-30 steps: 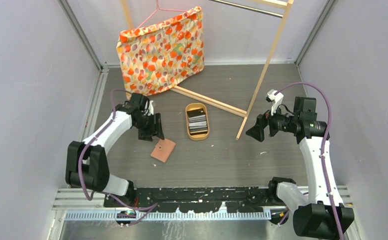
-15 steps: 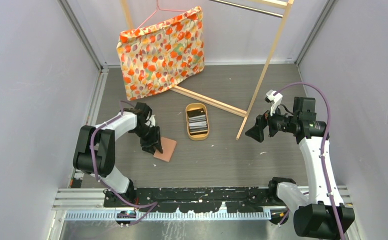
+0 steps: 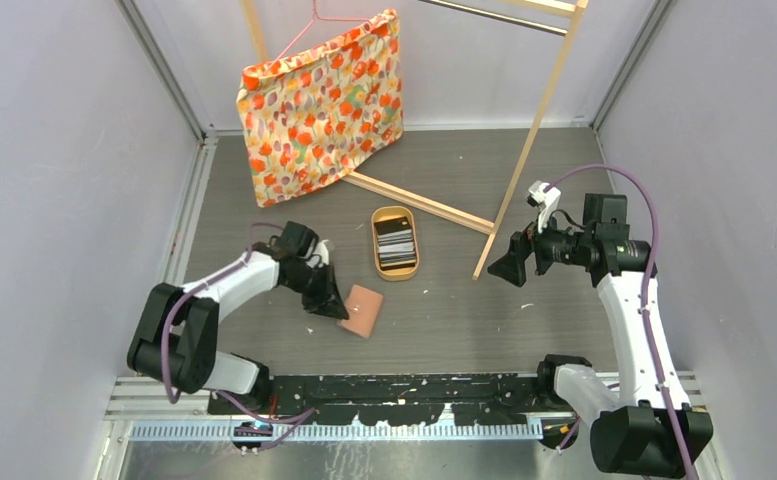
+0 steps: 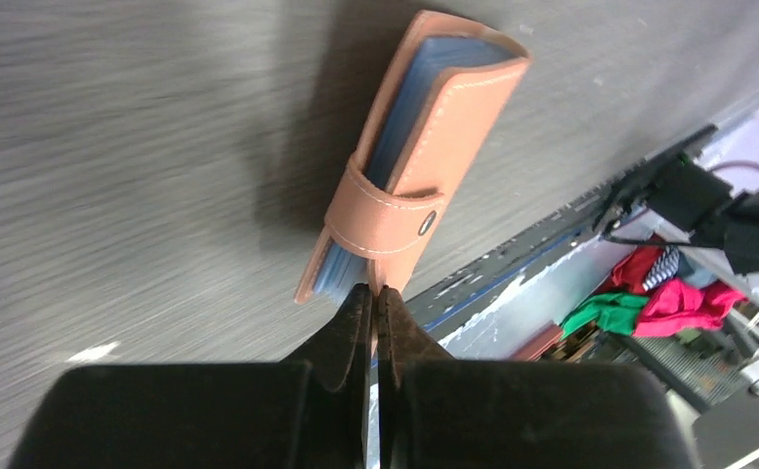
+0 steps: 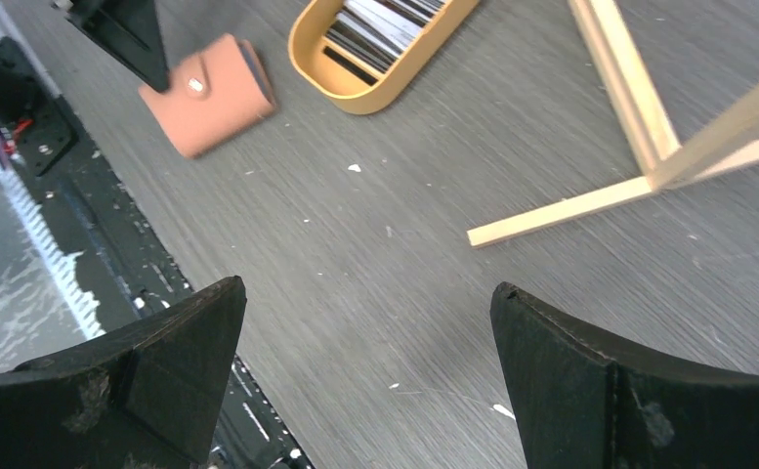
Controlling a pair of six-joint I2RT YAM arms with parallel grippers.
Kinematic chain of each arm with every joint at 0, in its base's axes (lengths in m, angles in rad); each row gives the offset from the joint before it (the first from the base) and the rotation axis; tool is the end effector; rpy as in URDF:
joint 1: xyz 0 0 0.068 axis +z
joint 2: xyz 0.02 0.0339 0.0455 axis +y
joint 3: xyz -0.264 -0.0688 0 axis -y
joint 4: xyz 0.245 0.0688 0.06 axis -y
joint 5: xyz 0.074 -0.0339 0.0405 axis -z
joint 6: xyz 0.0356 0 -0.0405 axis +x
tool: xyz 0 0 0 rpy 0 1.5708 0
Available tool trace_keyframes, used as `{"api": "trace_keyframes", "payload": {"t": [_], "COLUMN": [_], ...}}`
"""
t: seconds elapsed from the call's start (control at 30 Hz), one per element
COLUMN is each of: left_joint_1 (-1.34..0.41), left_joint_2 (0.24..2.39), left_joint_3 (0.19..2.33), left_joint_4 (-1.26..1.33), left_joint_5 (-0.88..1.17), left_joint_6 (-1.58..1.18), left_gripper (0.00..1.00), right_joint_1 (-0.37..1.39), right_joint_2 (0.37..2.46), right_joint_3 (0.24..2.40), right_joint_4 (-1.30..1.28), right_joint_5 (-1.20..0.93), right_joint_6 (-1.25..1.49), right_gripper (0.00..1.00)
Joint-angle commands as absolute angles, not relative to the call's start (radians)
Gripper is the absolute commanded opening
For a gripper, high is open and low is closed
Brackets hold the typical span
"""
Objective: Put the credit cards into the card holder
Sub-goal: Move the card holder to the center of the board.
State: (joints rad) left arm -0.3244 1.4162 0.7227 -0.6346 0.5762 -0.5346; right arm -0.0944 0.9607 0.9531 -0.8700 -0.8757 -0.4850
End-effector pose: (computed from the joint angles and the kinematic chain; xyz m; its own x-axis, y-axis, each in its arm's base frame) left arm 0.2128 -0.0920 0.1631 -0.9911 -0.1175 0.0627 -0.1320 0.8056 -0.5775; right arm 0.1778 0.0106 0.3135 -0.4778 -0.2547 -0.8407 -0.7358 0.6388 0.2247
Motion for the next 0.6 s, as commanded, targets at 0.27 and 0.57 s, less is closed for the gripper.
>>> {"api": "trace_keyframes", "payload": {"t": [0.27, 0.57], "left_joint_1": [-0.829, -0.953], "left_joint_2": [1.505, 1.623], "left_joint_3": [0.672, 0.705], "left_joint_4": [0.086, 0.205], "left_joint_5": [0.415, 0.264], "left_joint_6": [-0.939, -0.904], "left_gripper": [0.0, 0.16], "right_joint_1": [0.151, 0.338], "right_joint_2": [1.076, 1.193], "right_joint_3": [0.89, 0.824], "right_joint_4": [-0.912, -0.807], "right_joint_5": [-0.928, -0.768], "right_joint_6": [-0.693, -0.774], "right_gripper": [1.0, 0.63]}}
